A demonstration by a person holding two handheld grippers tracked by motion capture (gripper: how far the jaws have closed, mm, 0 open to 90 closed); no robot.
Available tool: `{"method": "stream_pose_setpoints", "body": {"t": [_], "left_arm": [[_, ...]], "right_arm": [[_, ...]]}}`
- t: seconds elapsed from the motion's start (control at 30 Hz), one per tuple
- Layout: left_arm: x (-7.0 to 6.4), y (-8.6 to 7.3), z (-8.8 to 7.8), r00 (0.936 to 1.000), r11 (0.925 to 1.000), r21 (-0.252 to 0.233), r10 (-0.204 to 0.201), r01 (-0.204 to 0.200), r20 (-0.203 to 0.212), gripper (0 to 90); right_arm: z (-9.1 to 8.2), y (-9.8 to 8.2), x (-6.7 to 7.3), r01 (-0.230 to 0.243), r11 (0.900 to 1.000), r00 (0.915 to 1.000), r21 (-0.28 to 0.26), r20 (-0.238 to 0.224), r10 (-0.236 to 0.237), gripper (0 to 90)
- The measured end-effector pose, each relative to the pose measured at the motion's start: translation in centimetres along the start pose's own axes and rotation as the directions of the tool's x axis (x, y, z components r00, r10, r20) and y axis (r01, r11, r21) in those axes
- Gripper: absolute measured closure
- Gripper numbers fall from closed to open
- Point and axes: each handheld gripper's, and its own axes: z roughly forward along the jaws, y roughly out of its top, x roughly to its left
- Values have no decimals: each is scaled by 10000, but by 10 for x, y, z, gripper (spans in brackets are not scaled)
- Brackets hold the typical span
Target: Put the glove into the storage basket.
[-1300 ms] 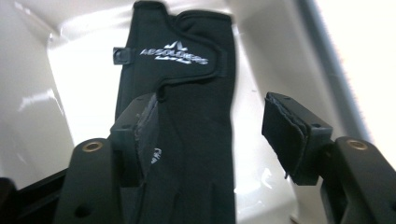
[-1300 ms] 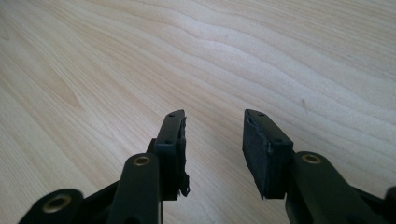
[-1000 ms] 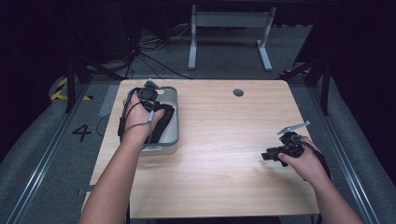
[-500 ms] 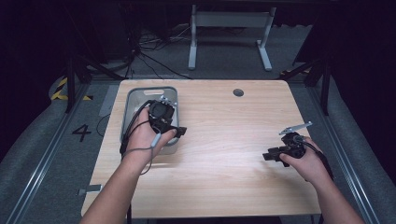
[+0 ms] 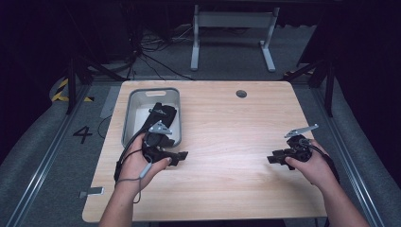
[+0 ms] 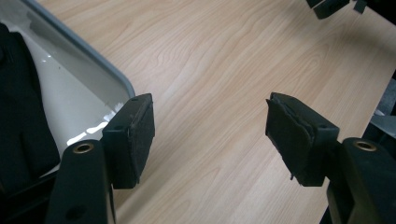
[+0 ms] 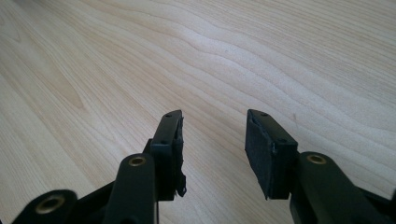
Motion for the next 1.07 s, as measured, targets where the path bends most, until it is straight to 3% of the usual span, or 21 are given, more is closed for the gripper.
{"method": "stream_pose_setpoints", "body": {"t": [0.2, 0.27, 0.47, 0.57, 0.63, 0.73, 0.87, 0.93, 1.0, 1.07], "left_arm": [[0, -18, 13, 10000, 9999, 144, 23, -22, -77, 333], [0, -24, 18, 9998, 9990, 385, 209, -208, -13, 335], [9, -47, 40, 9999, 9960, 880, -138, 134, 36, 331], [15, -62, 52, 10000, 9945, 1043, -31, 29, 16, 330], [18, -71, 57, 9999, 9950, 1001, 39, -23, -159, 324], [24, -82, 61, 9993, 9968, 765, -189, 212, -307, 302], [29, -87, 64, 9983, 9974, 677, -194, 231, -542, 272], [30, -87, 66, 9996, 9973, 713, -141, 159, -261, 253], [31, -87, 68, 9997, 9966, 785, 240, -235, -61, 227], [31, -87, 69, 9993, 9953, 892, 370, -378, 104, 192]], "right_arm": [[2, -1, 1, 299, 9995, 9996, -108, 17, -299, 537], [3, -2, 1, 340, 9993, 9994, -138, 48, -339, 529], [10, -4, 1, 566, 9984, 9984, 13, 94, -566, 501], [13, -6, 0, 730, 9973, 9973, 49, 92, -731, 487], [16, -7, -1, 844, 9964, 9964, -15, 93, -844, 467], [21, -10, -3, 1106, 9938, 9931, -116, 404, -1101, 441], [29, -14, -8, 1263, 9913, 9906, -361, 577, -1241, 426], [31, -15, -11, 1327, 9904, 9896, -379, 610, -1302, 425], [32, -17, -14, 1247, 9913, 9906, -417, 627, -1220, 425], [32, -18, -16, 1250, 9905, 9905, -581, 655, -1211, 425]]}}
